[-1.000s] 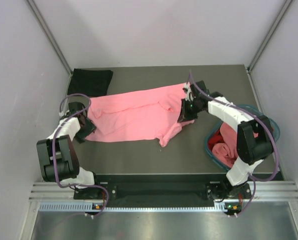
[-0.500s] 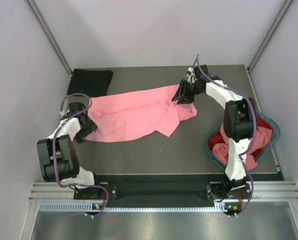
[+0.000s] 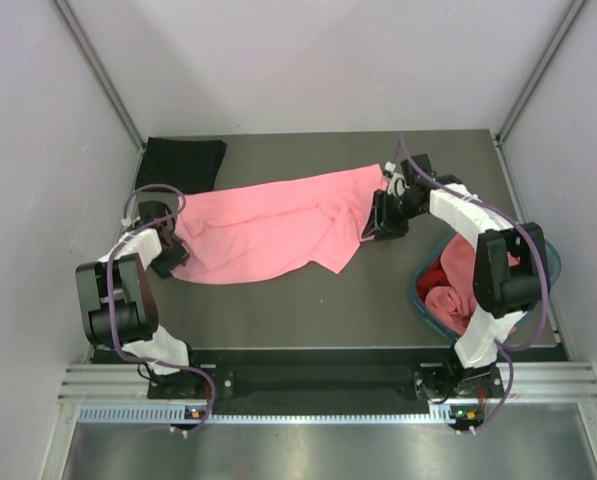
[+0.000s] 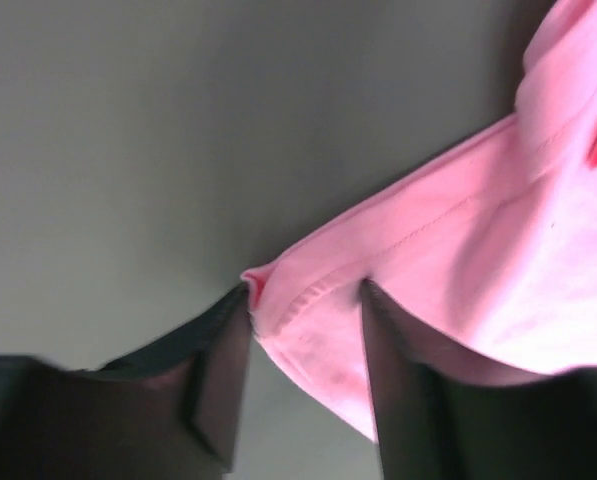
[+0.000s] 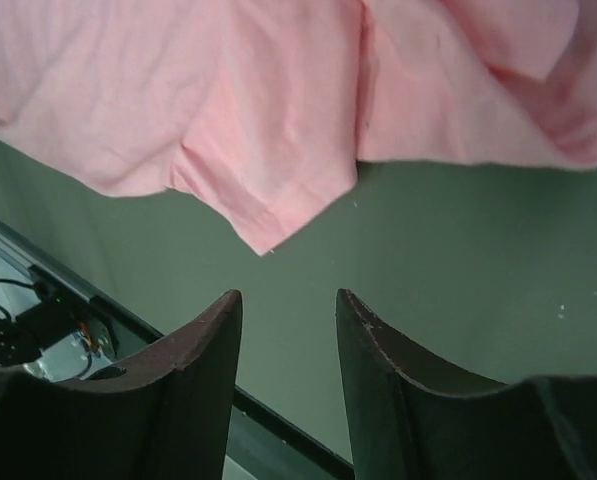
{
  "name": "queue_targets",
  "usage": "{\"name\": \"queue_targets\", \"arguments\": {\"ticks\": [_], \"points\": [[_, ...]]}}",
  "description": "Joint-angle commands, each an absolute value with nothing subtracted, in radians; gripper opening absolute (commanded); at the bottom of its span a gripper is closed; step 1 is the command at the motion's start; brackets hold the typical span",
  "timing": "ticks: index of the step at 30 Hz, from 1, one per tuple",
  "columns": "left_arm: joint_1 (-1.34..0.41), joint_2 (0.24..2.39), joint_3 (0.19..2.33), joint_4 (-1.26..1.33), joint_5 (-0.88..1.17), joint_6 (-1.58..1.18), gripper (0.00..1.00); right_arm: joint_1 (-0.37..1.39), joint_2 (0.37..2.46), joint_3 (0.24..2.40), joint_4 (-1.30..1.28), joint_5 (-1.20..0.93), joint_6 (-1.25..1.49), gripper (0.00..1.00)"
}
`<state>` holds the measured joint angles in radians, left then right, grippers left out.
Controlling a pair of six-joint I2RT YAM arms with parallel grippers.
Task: Fold and stack the t-shirts
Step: Fold the tshirt
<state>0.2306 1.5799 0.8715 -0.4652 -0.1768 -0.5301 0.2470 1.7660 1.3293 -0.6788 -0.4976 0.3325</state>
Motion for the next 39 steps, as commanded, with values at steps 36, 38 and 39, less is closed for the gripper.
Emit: {"name": "queue_targets", "arguments": {"ticks": [36,38,39], "points": [[0.248,1.397,0.848,-0.535,-0.146,-0.503,0.0,0.399,1.98,1.501,-0.534,-0.445,0.408,0.0],[0.248,1.401,0.85,-0.534,-0.141,-0.499,0.0,0.445,2.006,1.546,-0.514,-0.452,0.46,0.04],[0.247,1.404,0.85,-0.534,-0.141,-0.497,0.0,0.459,2.017,1.598,-0.473,-0.5,0.472,0.08]]}}
